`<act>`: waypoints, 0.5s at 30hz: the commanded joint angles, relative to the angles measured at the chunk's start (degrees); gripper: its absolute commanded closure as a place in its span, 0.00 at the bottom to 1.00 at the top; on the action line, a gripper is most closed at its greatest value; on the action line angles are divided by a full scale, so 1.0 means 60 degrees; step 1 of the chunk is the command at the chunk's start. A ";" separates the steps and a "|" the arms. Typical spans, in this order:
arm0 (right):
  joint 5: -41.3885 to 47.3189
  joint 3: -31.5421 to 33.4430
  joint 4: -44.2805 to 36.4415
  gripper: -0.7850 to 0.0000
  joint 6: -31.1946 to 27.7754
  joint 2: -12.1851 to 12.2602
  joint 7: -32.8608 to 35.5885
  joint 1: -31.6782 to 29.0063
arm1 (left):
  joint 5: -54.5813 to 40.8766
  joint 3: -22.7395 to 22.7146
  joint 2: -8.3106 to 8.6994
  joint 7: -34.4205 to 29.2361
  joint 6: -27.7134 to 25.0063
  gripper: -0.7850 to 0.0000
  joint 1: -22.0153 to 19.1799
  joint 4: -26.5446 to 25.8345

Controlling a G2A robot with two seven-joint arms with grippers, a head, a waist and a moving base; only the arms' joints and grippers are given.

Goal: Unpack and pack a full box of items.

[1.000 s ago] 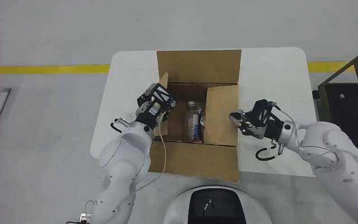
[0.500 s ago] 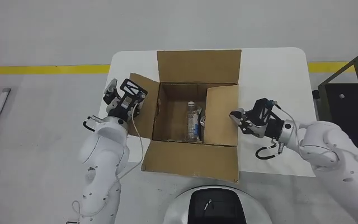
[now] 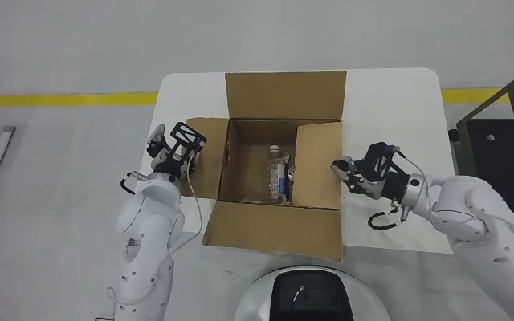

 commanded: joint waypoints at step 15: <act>0.0718 0.2217 -0.0732 1.00 0.0792 0.0102 -0.1571 -0.1307 | -0.3577 0.0785 -0.0190 0.0150 -0.0004 0.00 -0.0002 -0.2531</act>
